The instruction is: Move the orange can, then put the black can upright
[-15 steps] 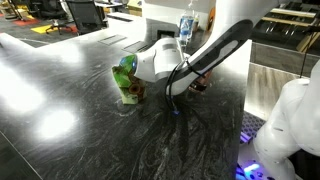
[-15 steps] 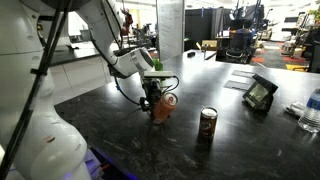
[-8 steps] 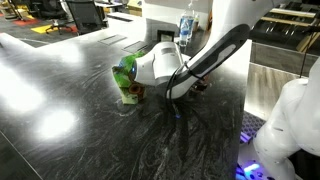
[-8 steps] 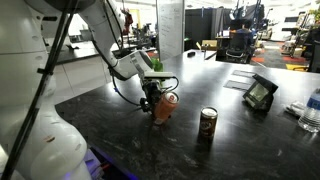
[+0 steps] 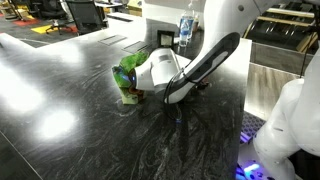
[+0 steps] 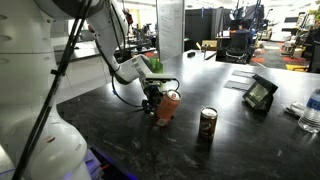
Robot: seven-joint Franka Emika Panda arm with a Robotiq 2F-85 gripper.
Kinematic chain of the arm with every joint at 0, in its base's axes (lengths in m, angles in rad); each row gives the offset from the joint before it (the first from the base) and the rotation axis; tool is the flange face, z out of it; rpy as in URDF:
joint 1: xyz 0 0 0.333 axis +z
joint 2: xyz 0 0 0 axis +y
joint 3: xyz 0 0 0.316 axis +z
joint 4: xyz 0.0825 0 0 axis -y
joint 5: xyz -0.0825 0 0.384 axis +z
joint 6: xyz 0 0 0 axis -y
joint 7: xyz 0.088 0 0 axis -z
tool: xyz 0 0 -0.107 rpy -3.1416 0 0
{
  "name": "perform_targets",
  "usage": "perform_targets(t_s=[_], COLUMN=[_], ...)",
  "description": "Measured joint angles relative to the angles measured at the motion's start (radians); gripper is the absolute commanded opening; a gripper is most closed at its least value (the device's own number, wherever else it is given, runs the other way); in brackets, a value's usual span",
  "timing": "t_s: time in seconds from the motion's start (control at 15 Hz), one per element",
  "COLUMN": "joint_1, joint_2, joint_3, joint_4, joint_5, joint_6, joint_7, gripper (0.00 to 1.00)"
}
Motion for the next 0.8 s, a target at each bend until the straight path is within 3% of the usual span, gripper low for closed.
perform_targets(t_s=[0.4, 0.8], joint_1=[0.0, -0.021], joint_2=[0.081, 0.094], joint_3=[0.0, 0.0], joint_4=[0.036, 0.055], joint_5=[-0.112, -0.108], joint_6=[-0.136, -0.074], joint_7=[0.101, 0.217], gripper=[0.47, 0.47])
